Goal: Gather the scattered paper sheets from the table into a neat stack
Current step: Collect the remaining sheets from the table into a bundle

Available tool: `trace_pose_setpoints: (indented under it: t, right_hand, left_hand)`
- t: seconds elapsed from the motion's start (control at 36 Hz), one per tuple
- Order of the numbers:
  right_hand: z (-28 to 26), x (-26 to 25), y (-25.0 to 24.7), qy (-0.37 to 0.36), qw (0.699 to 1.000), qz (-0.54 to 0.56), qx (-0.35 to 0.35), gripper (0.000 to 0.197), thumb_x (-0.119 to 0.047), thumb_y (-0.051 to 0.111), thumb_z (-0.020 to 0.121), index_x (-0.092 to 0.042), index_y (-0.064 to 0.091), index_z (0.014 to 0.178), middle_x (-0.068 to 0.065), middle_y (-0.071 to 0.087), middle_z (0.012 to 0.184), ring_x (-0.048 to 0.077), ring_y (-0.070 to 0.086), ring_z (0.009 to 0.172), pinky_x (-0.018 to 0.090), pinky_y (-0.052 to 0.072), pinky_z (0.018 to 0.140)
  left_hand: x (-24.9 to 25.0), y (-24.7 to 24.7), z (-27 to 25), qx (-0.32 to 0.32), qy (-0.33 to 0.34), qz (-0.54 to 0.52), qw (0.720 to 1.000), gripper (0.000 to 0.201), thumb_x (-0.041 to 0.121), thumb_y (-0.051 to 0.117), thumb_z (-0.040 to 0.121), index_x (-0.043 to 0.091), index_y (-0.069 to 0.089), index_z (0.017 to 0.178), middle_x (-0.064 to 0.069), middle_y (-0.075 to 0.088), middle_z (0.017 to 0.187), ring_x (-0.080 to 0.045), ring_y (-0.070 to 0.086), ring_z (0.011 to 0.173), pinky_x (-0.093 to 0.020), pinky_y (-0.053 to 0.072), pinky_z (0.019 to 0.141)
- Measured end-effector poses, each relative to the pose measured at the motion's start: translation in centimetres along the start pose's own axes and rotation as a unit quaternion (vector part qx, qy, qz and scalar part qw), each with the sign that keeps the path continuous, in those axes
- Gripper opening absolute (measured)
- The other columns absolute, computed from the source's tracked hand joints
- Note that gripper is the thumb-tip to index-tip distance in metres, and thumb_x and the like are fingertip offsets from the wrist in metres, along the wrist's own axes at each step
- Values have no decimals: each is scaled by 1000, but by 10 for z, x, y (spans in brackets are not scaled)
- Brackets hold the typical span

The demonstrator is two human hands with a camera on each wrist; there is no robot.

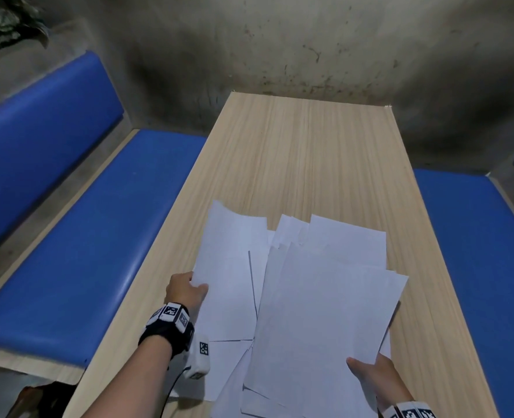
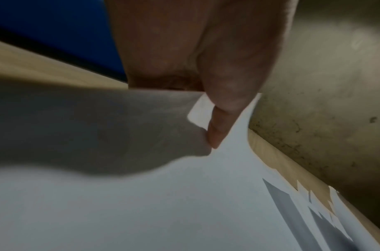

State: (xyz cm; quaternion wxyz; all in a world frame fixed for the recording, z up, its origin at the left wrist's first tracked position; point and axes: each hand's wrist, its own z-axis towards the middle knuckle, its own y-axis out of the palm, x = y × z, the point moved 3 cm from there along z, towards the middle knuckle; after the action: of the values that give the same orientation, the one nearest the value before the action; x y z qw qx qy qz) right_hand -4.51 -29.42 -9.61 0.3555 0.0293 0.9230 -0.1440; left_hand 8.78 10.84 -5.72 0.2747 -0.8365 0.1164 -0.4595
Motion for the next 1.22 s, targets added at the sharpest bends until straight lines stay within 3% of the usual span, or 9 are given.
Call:
trace_pose_setpoints:
  t: [0.17,0.33,0.42,0.53,0.67,0.72,0.92,1.03,1.22]
  right_hand:
    - [2,5,0,6,1000,8,-9,21,-3,68,79,-4,67,100,11,74,98,34,68,95,50,48,97]
    - [-1,4,1,13,999,25,-16,16,3,64,80,-4,67,95,13,74,96,36,68,94,53,48,96]
    - [-2,4,0,12,999,24,-17,16,4,64,80,-2,68,94,15,75,95,35,68,93,52,49,95]
    - [-2,4,1,14,1000,22,-13,14,2,64,79,-3,69,91,13,76,94,34,69,92,50,51,93]
    - [-1,5,2,15,999,42,-13,17,3,64,80,-4,68,95,13,75,95,34,69,94,50,50,94]
    - [-3,4,2,14,999,43,-17,16,3,63,81,-6,68,93,12,74,95,33,69,93,47,51,92]
    - [2,8,1,16,999,45,-20,26,-6,67,77,-4,67,103,10,75,100,31,69,95,51,48,97]
    - [-8,-2,4,22,996,84,-24,19,14,53,84,-2,64,85,16,69,90,32,64,88,41,48,87]
    - [-10,-5,4,12,993,112,-30,20,16,52,84,2,64,92,16,71,90,32,66,85,33,52,69]
  left_hand:
    - [6,2,-12,2,-9,-43,999,13,13,66,84,8,73,94,-6,73,90,-29,70,83,-32,57,77]
    - [12,-21,-21,84,36,18,996,21,8,57,87,3,56,66,-5,55,59,-23,46,55,-25,35,51]
    - [12,-37,-27,135,69,45,987,8,6,56,90,9,59,98,-11,65,83,-27,53,69,-29,42,61]
    - [12,-55,-28,149,77,39,985,48,5,62,87,15,45,131,-17,67,112,-36,62,94,-37,47,77]
    - [23,-79,-31,130,89,20,987,6,3,62,82,7,67,82,-17,69,81,-29,55,69,-30,40,58]
    - [29,-86,-29,110,112,16,988,17,6,64,82,15,62,68,-11,62,68,-28,51,66,-30,39,56]
    - [83,-114,-60,105,245,22,964,40,4,65,85,42,60,71,21,69,73,7,60,67,-2,39,53]
    - [114,-132,-78,114,316,4,942,31,8,66,86,35,64,73,1,68,73,-5,53,63,-22,49,60]
    - [148,-145,-92,75,310,-132,938,15,20,73,85,11,70,98,0,72,84,-19,64,74,-42,54,74]
